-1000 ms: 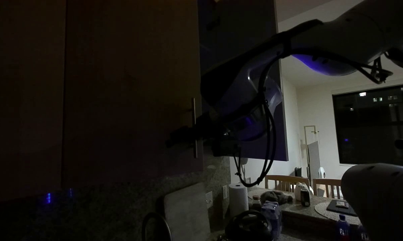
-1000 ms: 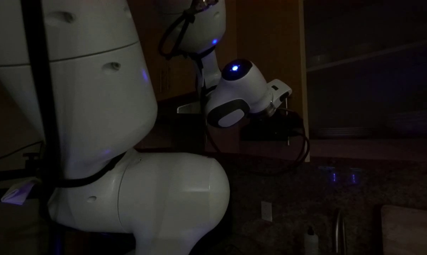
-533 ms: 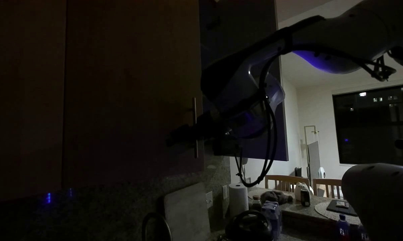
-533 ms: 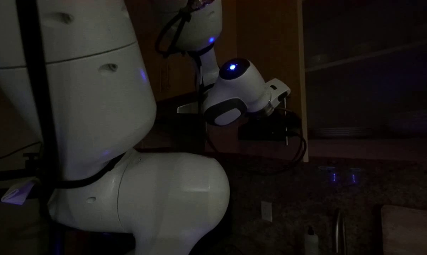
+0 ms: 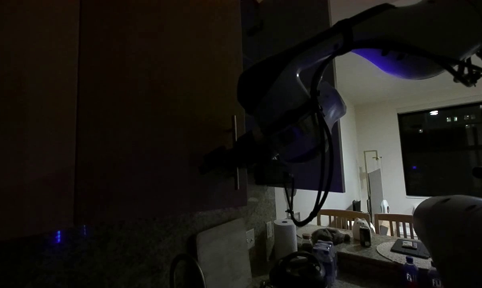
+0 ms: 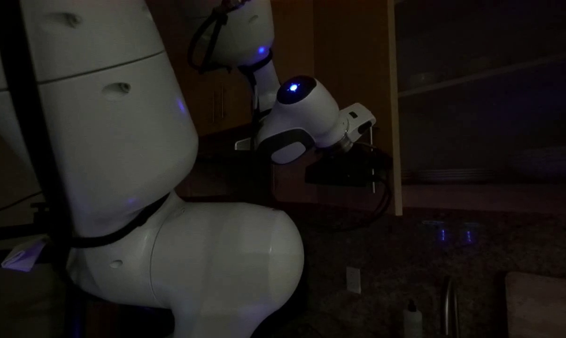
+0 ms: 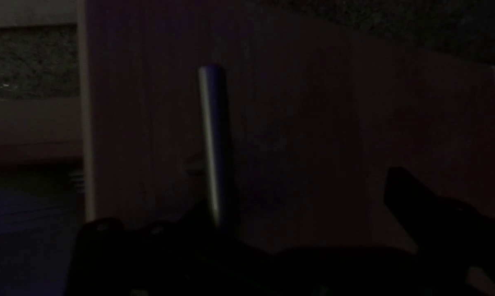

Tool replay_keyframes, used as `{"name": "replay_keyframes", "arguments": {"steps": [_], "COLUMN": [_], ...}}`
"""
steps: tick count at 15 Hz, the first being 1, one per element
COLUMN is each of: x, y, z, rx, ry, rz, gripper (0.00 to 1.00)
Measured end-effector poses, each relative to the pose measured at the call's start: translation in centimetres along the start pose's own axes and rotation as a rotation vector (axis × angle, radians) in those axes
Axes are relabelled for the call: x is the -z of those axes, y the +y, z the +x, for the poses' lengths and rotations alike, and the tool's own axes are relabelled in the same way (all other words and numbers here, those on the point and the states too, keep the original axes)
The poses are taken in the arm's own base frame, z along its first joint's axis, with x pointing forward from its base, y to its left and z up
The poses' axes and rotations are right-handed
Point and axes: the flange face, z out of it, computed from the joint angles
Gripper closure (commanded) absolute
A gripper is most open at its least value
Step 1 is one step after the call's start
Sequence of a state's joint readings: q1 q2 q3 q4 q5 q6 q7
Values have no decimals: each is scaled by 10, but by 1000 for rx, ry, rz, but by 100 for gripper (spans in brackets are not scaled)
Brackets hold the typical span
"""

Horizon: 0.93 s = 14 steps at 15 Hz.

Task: Open the left cabinet door

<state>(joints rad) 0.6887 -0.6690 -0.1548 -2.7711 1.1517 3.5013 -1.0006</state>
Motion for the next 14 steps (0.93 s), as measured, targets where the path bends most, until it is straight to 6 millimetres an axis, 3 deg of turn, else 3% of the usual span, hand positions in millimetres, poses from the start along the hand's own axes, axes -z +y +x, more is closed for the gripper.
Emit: {"name": "replay_keyframes", "arguments": {"steps": [14], "x": [30], "y": [-43], "z": [-18], "rx": [-61], "ry": [21], "rz": [-103], "gripper": [0]}}
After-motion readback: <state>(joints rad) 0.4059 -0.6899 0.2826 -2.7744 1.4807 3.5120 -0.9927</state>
